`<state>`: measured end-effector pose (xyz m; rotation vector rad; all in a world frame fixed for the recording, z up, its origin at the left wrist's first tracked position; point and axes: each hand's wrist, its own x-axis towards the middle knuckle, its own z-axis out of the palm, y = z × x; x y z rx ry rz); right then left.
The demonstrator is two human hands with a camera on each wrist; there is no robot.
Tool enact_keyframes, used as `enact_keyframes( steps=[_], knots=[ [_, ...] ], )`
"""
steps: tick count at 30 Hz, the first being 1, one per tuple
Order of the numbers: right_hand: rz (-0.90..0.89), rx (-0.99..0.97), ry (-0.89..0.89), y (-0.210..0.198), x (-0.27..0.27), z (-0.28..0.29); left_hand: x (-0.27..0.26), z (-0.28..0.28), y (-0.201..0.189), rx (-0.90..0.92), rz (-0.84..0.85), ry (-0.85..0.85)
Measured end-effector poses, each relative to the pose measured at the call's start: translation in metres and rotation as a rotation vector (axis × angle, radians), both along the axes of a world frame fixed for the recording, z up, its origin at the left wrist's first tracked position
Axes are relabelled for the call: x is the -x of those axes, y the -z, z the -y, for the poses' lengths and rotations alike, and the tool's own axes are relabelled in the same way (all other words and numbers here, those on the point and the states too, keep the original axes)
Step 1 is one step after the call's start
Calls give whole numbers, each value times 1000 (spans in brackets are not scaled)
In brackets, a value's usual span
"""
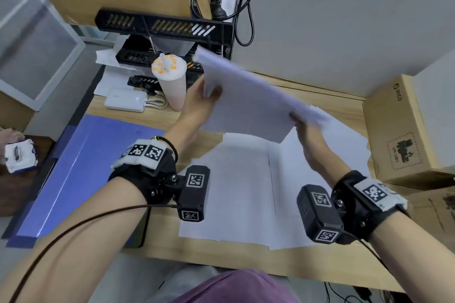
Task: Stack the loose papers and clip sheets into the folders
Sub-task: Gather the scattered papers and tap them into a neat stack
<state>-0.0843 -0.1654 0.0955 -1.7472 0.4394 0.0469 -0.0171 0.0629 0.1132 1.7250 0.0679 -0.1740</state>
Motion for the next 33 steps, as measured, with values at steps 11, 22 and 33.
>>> enact_keyframes(
  steps=[11, 22, 33],
  knots=[
    [-358, 96, 77, 80, 63, 30, 33, -26, 108, -331, -398, 283],
    [-575, -52, 187, 110, 113, 42, 72, -4, 177, -1111, -202, 581],
    [-613, -138, 219, 117, 143, 44, 69, -2, 175, -1136, -173, 501]
  ],
)
